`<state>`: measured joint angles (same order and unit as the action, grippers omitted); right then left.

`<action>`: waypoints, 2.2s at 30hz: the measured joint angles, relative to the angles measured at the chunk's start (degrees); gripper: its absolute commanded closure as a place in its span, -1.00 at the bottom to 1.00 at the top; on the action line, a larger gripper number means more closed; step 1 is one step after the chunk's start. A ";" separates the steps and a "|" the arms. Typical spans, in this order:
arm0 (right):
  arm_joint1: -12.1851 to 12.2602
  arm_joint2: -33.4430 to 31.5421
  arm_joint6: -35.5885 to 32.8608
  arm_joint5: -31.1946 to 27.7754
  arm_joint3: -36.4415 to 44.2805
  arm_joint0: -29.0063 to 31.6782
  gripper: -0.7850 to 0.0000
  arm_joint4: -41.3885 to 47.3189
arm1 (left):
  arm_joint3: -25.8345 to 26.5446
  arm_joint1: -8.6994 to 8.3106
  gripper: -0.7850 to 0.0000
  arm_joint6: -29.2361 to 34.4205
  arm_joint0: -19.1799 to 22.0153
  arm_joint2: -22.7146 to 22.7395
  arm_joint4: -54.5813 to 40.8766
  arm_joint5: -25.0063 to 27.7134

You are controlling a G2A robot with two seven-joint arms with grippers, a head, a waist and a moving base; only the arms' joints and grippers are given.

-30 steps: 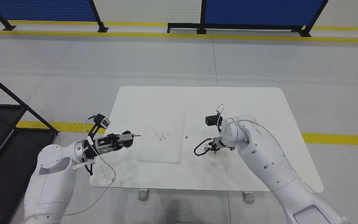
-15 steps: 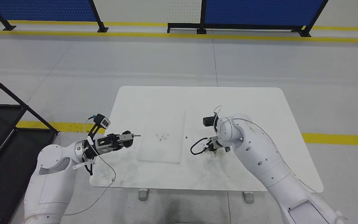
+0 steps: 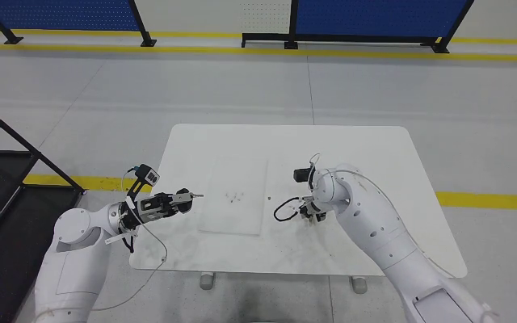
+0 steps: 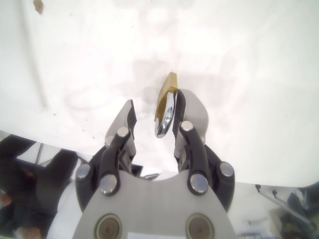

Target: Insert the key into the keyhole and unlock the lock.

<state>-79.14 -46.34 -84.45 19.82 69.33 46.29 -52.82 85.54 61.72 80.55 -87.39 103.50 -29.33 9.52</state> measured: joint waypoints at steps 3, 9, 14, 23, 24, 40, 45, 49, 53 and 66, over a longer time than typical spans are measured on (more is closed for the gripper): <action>-0.18 -0.17 0.73 0.74 -0.66 0.02 0.25 0.10 | 0.00 0.00 1.00 0.00 0.00 0.00 0.00 0.00; -0.47 -0.19 1.19 1.20 -1.36 -0.07 0.29 -0.27 | 0.00 0.00 1.00 0.00 0.00 0.00 0.00 0.00; -0.65 -0.36 1.25 1.26 -1.73 -0.10 0.48 -0.41 | 0.00 0.00 1.00 0.00 0.00 0.00 0.00 0.00; -0.90 -1.17 1.94 1.94 -2.03 0.13 1.00 -0.55 | 0.00 0.00 1.00 0.00 0.00 0.00 0.00 0.00; -0.85 -1.68 2.23 2.23 -1.74 0.20 1.00 -0.37 | 0.00 0.00 1.00 0.00 0.00 0.00 0.00 0.00; 2.82 -23.26 9.42 -4.35 14.26 14.20 1.00 22.16 | 0.00 0.00 1.00 0.00 0.00 0.00 0.00 0.00; 2.91 -25.69 14.21 -9.66 17.56 18.73 1.00 32.24 | 0.00 0.00 1.00 0.00 0.00 0.00 0.00 0.00; 2.69 -25.64 17.32 -12.13 18.59 20.39 1.00 38.97 | 0.00 0.00 1.00 0.00 0.00 0.00 0.00 0.00; 2.41 -25.40 18.76 -13.60 17.74 21.05 1.00 46.48 | 0.00 0.00 1.00 0.00 0.00 0.00 0.00 0.00; 2.46 -24.05 16.51 -12.60 15.41 19.56 1.00 48.74 | 0.00 0.00 1.00 0.00 0.00 0.00 0.00 0.00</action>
<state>-76.68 -70.40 -67.94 7.22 84.74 65.85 -4.08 85.54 61.72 80.55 -87.39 103.50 -29.33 9.52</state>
